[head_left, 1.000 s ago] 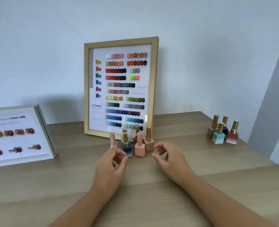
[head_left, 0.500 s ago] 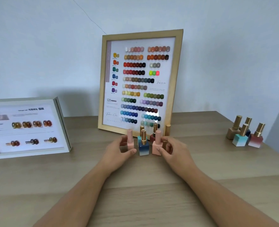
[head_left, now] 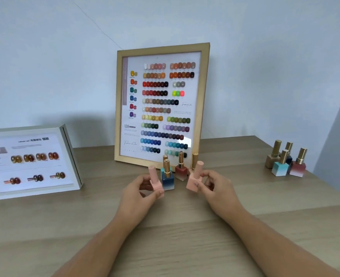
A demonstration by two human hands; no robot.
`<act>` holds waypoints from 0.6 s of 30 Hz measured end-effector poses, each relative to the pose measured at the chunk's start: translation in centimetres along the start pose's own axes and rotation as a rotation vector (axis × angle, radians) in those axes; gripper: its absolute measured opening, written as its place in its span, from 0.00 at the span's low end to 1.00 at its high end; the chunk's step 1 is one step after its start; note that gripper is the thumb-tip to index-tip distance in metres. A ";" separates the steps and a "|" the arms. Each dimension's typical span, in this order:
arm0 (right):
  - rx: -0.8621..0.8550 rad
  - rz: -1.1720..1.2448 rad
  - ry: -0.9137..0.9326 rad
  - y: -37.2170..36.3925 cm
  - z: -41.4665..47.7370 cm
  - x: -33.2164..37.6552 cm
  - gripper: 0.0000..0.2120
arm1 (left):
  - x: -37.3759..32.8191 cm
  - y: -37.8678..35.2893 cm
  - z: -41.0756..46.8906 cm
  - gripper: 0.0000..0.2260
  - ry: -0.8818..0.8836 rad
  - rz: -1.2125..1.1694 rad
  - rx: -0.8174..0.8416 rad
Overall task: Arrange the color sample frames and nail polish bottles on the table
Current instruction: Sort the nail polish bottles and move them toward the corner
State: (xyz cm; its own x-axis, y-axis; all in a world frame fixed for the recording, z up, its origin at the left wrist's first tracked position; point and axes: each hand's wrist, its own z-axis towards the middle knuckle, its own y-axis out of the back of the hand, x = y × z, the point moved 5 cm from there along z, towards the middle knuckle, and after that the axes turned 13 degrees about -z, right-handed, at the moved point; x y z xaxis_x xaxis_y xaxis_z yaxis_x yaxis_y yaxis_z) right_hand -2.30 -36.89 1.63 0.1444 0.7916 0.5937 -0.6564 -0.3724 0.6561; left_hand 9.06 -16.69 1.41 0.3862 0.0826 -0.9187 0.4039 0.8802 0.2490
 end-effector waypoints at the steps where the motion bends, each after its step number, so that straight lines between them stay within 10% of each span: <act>1: -0.013 0.024 -0.019 0.8 -0.3 -0.8 0.08 | -0.6 -1.0 -0.6 0.14 -0.015 -0.016 0.017; 18: -0.250 -0.241 -0.414 17.6 -1.7 -20.4 0.10 | -6.7 -30.1 2.1 0.15 -0.057 -0.114 0.306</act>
State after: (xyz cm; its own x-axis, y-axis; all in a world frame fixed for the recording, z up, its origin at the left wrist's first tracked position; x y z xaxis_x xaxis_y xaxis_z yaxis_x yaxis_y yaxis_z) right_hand -18.02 -58.81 0.26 0.5596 0.5642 0.6071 -0.7176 -0.0367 0.6955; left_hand -3.99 -44.75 0.72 0.3660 -0.0423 -0.9296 0.6742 0.7007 0.2335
